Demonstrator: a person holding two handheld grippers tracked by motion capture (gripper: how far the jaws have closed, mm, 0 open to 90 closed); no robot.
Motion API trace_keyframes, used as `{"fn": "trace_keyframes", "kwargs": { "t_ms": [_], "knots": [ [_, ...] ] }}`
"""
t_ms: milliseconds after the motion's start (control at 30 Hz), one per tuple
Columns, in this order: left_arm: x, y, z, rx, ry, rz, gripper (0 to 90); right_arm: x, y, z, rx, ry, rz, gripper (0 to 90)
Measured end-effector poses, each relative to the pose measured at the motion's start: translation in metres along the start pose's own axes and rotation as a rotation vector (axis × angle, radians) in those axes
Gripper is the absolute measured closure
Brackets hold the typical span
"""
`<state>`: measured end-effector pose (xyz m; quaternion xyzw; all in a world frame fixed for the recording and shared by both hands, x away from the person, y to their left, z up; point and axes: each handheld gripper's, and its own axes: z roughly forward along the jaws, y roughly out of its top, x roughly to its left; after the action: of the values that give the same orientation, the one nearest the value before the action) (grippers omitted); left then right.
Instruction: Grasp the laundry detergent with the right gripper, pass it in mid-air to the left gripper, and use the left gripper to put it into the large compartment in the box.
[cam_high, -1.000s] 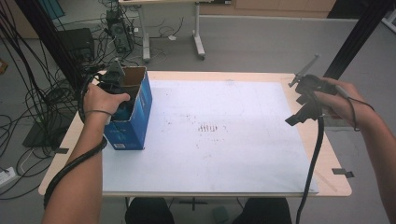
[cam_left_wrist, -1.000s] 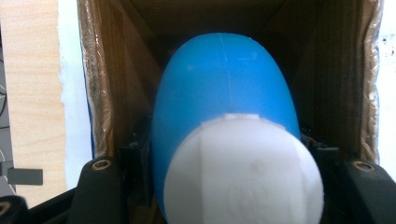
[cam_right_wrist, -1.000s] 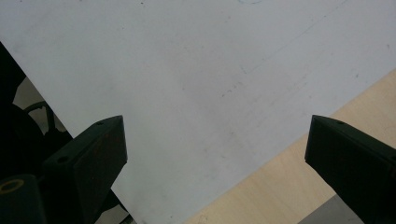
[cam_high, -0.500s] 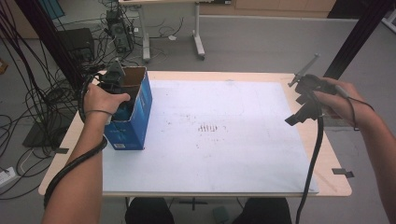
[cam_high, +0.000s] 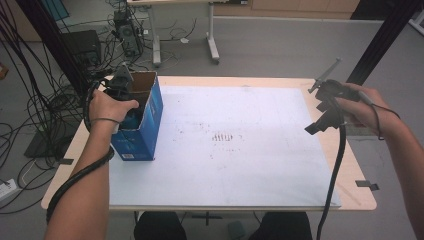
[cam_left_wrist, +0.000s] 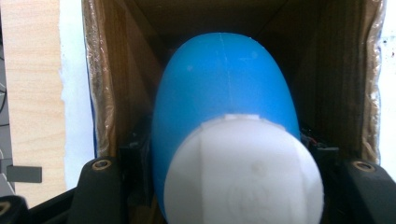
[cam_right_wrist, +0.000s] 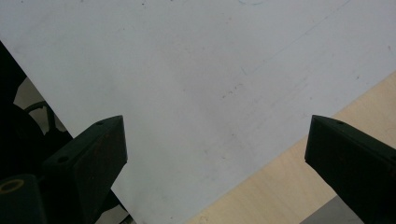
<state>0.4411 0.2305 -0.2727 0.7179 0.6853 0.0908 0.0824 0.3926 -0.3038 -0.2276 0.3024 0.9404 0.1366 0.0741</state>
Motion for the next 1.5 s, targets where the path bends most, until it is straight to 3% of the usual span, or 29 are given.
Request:
{"fn": "trace_keyframes", "kwargs": {
  "t_ms": [1167, 1500],
  "knots": [
    [0.0024, -0.0012, -0.0017, -0.01, -0.005, -0.005, 36.1, -0.0003, -0.0018, 0.0003, -0.006, 0.004, 0.002, 6.0],
    [0.0006, -0.0001, -0.0081, 0.026, -0.004, 0.001, 32.6, -0.0004, -0.0021, 0.0024, -0.005, 0.008, 0.001, 6.2]
  ]
}}
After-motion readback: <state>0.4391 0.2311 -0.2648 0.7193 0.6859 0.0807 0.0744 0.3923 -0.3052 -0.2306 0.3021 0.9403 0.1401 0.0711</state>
